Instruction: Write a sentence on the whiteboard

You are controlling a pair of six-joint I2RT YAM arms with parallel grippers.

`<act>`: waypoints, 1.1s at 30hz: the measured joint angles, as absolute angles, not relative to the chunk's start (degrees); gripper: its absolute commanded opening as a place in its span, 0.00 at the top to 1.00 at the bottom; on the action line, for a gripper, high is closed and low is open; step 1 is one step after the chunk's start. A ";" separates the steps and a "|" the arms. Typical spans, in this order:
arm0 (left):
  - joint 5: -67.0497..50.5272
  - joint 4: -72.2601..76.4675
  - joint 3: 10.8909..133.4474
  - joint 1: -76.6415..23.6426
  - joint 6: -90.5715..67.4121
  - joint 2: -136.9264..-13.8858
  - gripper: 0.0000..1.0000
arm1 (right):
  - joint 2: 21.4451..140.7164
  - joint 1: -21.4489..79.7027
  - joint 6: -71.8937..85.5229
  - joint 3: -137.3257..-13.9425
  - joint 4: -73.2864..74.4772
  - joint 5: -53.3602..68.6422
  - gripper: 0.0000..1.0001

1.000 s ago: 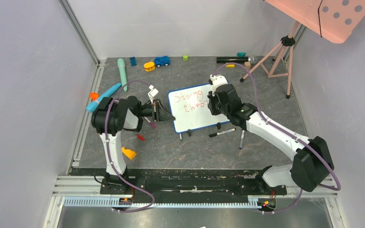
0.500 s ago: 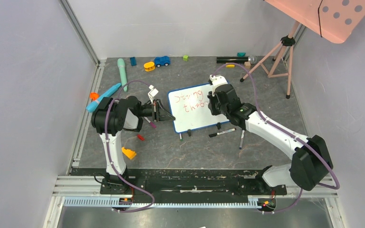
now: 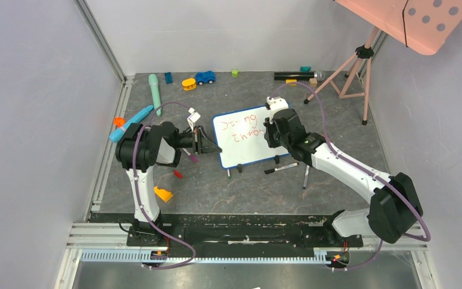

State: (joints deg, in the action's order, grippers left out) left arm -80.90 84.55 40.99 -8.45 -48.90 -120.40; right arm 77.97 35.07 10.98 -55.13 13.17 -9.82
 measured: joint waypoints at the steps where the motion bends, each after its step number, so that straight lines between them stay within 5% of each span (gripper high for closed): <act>1: -80.90 84.55 40.99 -8.45 -48.93 -120.40 0.98 | 77.95 35.07 10.98 -55.05 13.15 -9.82 1.00; 33: -81.12 84.55 41.32 -8.45 -49.25 -120.42 0.98 | 77.93 34.63 11.11 -55.02 13.89 -9.91 1.00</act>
